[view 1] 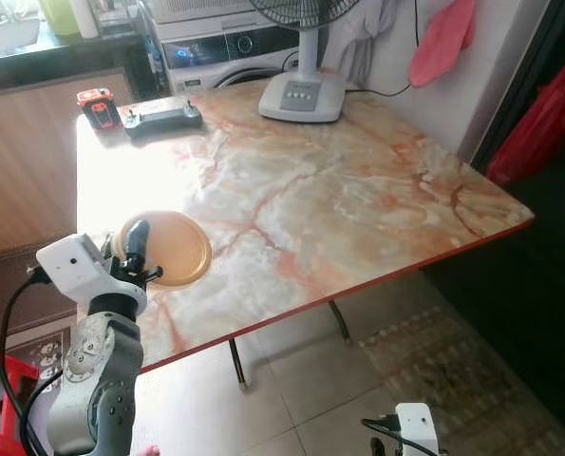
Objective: Restocking fridge
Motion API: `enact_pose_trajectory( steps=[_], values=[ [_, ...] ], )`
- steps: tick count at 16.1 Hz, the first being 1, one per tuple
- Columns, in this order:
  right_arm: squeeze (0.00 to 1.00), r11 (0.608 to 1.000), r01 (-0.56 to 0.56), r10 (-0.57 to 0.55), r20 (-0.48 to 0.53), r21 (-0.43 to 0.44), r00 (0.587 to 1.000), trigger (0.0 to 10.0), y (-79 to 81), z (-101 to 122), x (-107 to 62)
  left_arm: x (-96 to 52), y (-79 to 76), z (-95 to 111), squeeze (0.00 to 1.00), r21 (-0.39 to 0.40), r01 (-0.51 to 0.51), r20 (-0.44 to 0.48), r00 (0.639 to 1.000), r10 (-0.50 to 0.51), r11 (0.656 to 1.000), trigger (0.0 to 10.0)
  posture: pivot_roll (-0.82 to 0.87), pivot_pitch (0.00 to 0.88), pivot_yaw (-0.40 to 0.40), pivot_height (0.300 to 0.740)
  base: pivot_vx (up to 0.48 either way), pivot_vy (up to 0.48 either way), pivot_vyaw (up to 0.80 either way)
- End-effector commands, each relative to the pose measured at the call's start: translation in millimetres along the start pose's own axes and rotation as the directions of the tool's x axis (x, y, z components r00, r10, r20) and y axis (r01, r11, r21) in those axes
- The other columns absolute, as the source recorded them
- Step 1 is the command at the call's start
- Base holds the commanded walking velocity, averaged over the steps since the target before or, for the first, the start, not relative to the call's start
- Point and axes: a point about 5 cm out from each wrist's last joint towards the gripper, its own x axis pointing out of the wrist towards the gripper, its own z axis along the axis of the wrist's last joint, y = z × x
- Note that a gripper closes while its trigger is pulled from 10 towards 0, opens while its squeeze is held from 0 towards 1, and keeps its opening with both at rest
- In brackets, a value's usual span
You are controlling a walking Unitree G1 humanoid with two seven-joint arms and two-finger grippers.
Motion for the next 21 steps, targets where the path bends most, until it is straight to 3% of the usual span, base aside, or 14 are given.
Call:
enact_pose_trajectory(
  steps=[1,4,21],
  values=[
    [0.00,1.000,0.001,-0.002,0.005,0.016,1.000,10.0,1.1,0,0.0,1.5,-3.4,2,0.00,0.005,0.012,0.008,1.000,-0.012,1.000,10.0,0.04,0.071,0.028,0.740,0.000,0.000,0.00],
    [0.00,0.999,0.009,-0.008,-0.011,0.032,1.000,10.0,0.3,-2,-0.1,3.2,-6.1,0,0.00,0.000,0.021,0.004,1.000,-0.021,1.000,10.0,0.03,0.078,0.023,0.740,0.000,0.000,-0.13],
    [0.00,1.000,-0.009,0.009,-0.028,0.019,1.000,10.0,1.7,-5,-0.4,6.4,-19.6,-8,0.00,-0.044,0.056,-0.013,0.998,-0.057,0.997,10.0,0.03,0.055,0.027,0.740,0.000,0.000,-0.79]
  ],
)
